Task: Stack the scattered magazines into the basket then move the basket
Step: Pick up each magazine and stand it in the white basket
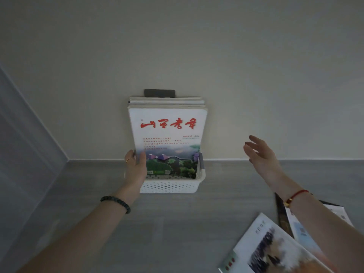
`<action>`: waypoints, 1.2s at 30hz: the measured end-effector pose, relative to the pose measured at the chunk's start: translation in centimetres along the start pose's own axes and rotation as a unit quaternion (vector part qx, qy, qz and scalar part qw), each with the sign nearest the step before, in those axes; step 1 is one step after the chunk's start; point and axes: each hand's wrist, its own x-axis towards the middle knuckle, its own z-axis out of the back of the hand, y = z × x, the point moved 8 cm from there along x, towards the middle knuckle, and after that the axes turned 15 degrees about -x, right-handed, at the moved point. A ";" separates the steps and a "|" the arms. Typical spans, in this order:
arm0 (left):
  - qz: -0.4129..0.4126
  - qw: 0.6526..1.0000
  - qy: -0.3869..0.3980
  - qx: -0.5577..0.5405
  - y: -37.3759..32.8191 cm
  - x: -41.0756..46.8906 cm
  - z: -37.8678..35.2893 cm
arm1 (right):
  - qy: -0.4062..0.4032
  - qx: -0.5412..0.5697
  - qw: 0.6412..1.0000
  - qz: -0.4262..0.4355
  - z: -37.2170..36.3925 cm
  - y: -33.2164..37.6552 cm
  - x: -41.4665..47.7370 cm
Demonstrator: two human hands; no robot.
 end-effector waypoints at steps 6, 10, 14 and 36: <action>0.058 0.995 0.058 0.048 6.4 -9.3 -3.2 | 0.045 -0.063 0.995 -0.056 6.4 -8.8 -5.3; 0.143 0.984 0.095 0.051 11.9 -16.4 -7.1 | 0.096 -0.131 0.980 -0.118 9.9 -15.5 -9.9; 0.172 0.977 0.117 0.053 16.0 -23.1 -10.3 | 0.169 -0.243 0.945 -0.136 11.9 -21.2 -14.4; 0.208 0.952 0.224 -0.003 17.3 -36.4 -19.4 | 0.190 -0.384 0.885 0.185 10.0 -16.2 -24.1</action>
